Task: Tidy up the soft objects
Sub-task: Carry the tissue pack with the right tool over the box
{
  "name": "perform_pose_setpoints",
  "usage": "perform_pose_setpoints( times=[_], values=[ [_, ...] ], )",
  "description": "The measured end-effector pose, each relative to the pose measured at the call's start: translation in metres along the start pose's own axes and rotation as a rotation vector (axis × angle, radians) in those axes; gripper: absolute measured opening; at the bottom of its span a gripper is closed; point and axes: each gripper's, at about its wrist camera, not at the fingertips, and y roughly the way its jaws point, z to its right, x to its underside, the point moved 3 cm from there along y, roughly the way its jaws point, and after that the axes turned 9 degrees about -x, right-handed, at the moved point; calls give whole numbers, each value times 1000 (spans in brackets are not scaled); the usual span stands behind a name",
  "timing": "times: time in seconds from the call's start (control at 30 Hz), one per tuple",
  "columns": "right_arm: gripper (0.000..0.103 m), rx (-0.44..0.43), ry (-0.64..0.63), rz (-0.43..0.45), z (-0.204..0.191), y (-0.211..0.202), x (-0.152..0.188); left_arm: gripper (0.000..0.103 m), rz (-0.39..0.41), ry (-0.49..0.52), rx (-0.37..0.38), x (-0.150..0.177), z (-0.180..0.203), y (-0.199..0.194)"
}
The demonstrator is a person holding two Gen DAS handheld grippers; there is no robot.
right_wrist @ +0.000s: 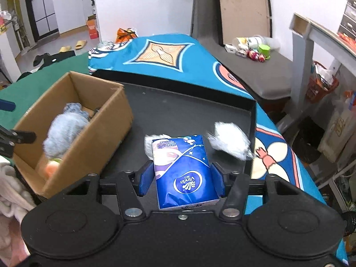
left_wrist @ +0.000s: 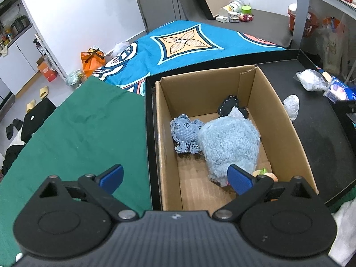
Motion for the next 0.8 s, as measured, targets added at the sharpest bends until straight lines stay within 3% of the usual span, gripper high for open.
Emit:
perform_pose_setpoints(
  times=[0.33, 0.8],
  values=[
    [53, -31, -60, 34, -42, -4, -27, 81, -10, -26, 58, 10, -11, 8],
    [53, -52, -110, 49, -92, 10, -57, 36, -22, -28, 123, 27, -17, 21]
  ],
)
